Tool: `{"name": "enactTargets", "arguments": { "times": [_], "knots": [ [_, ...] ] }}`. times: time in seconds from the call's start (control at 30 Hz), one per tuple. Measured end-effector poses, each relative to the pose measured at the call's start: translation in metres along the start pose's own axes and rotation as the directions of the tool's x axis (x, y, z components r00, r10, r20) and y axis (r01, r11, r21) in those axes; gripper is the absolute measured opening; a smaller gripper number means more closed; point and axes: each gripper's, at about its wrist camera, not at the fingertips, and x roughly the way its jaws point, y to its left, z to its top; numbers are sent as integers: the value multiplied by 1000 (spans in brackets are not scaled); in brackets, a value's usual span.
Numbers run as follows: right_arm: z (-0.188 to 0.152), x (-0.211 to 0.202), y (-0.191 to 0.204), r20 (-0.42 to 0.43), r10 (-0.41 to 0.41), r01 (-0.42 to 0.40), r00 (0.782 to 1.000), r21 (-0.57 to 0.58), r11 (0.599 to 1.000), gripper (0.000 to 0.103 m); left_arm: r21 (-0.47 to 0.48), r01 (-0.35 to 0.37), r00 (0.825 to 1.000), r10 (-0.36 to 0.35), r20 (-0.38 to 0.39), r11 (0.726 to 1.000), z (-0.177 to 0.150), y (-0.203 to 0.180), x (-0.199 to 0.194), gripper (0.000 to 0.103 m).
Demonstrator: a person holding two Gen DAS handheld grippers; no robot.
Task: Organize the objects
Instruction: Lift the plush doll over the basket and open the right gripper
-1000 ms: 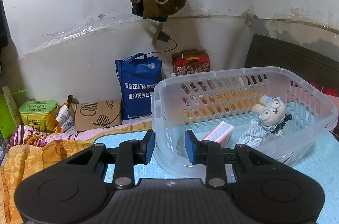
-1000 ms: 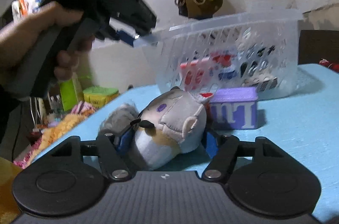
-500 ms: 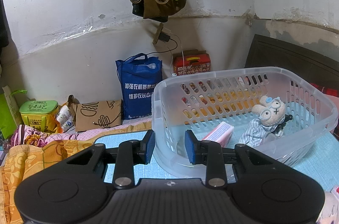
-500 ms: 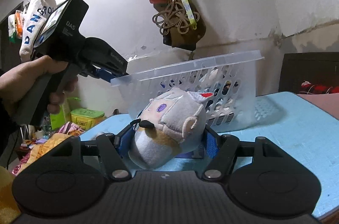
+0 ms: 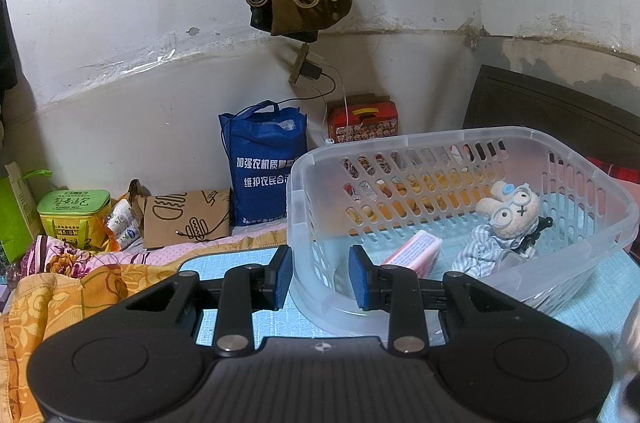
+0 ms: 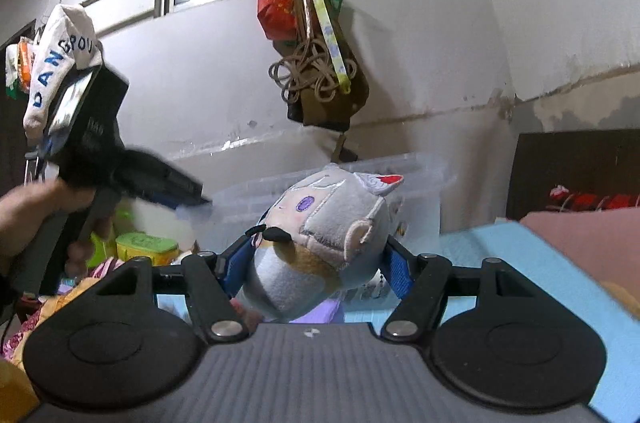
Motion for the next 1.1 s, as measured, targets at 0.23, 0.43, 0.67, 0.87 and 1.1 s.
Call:
{"name": "enactTargets", "arguments": {
  "times": [0.23,0.43,0.67,0.87,1.1],
  "knots": [
    [37,21,-5,23,7,-6,1000,-30,1000,70,3,1,1000,-1,-1,1000,1,0,-1,35],
    [82,56,-5,15,41,-40,999,-51,998,70,1,4,1000,-4,-1,1000,2,2,0,35],
    [81,129,11,-178,151,-162,972,-49,986,70,0,2,1000,-2,-2,1000,1,0,1,35],
    [77,131,12,-115,172,-174,978,-8,985,103,-3,7,1000,-7,0,1000,1,0,1,36],
    [75,106,0,-95,135,-135,986,7,991,103,0,2,1000,-2,0,1000,1,-1,1,37]
  ]
}}
